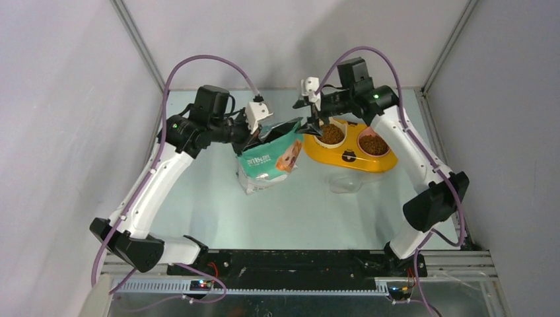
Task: Serve the pet food
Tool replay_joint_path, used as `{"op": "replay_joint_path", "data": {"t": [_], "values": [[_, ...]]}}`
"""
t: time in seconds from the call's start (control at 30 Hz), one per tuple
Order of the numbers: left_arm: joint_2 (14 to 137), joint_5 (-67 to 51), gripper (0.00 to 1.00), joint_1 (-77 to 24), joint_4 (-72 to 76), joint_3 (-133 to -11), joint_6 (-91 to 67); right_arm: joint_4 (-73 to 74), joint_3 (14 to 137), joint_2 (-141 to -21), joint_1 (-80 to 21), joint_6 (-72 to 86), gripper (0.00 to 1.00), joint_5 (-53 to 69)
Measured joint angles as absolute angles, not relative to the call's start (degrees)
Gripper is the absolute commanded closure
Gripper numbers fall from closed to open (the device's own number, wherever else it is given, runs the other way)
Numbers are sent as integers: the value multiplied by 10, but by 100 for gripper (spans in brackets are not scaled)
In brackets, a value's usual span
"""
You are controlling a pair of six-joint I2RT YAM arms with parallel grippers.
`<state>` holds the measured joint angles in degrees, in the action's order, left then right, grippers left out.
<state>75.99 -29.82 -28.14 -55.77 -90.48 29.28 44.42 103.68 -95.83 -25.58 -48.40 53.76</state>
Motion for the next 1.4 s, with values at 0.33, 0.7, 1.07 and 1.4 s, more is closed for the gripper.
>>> {"op": "replay_joint_path", "data": {"t": [0.33,0.7,1.07,1.4], "values": [[718,-234,58,-271,-577,-905,325,542,1119,-1015,-313,-589,75,516],[496,-231,31,-210,-617,-810,357,578,1117,-1019,-305,-604,90,512],[490,-263,30,-210,-525,-685,333,559,1103,-1017,-298,-569,92,516],[518,-301,91,-209,-355,-649,206,543,1087,-1009,-298,-549,100,511]]}}
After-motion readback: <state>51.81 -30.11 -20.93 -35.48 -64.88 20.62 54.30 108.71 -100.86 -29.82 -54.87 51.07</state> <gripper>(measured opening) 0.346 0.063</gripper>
